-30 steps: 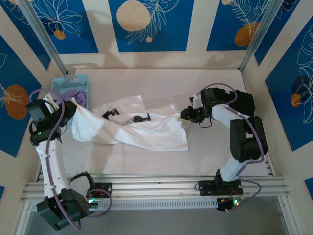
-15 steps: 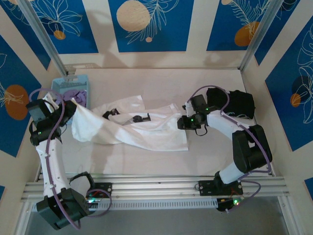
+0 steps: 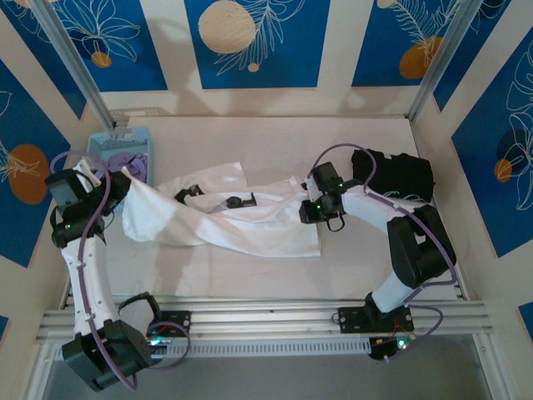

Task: Fold the inside-out t-shirt

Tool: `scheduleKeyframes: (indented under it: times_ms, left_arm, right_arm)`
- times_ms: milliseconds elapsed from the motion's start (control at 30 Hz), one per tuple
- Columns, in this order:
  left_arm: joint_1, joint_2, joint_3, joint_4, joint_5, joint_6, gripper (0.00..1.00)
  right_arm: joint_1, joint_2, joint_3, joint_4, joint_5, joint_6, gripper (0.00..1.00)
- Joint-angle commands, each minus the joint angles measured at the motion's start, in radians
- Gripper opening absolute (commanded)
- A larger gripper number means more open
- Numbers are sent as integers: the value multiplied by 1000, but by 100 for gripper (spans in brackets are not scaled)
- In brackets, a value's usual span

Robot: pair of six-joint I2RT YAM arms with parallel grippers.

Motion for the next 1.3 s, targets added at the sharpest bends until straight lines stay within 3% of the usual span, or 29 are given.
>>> scheduleKeyframes:
  times_ms: [0, 333, 433, 567, 733, 867, 1033, 1200, 1267]
  left_arm:
    - [-10, -4, -5, 28, 20, 19, 0]
    - [-8, -8, -3, 24, 21, 18, 0]
    - [-9, -8, 6, 21, 26, 11, 0]
    - [-9, -20, 43, 23, 47, -30, 0]
    - [-9, -59, 155, 37, 83, -118, 0]
    - [-6, -95, 343, -31, 51, -115, 0]
    - [-7, -135, 645, -141, -82, -61, 0]
    - [-7, -70, 1044, -332, -254, 79, 0]
    - [-9, -9, 1169, -396, -271, 117, 0]
  right_arm:
    - [13, 18, 30, -26, 34, -30, 21]
    - [15, 15, 34, -28, 27, -33, 5]
    - [4, -46, 33, -34, 1, -25, 0]
    - [-86, -243, 46, -23, -185, 25, 0]
    - [-268, -500, 113, 10, -385, 114, 0]
    - [-423, -648, 228, -8, -419, 163, 0]
    - [-601, -766, 417, -74, -382, 189, 0]
    - [-659, -785, 657, -223, -229, 116, 0]
    - [-659, -783, 718, -254, -173, 87, 0]
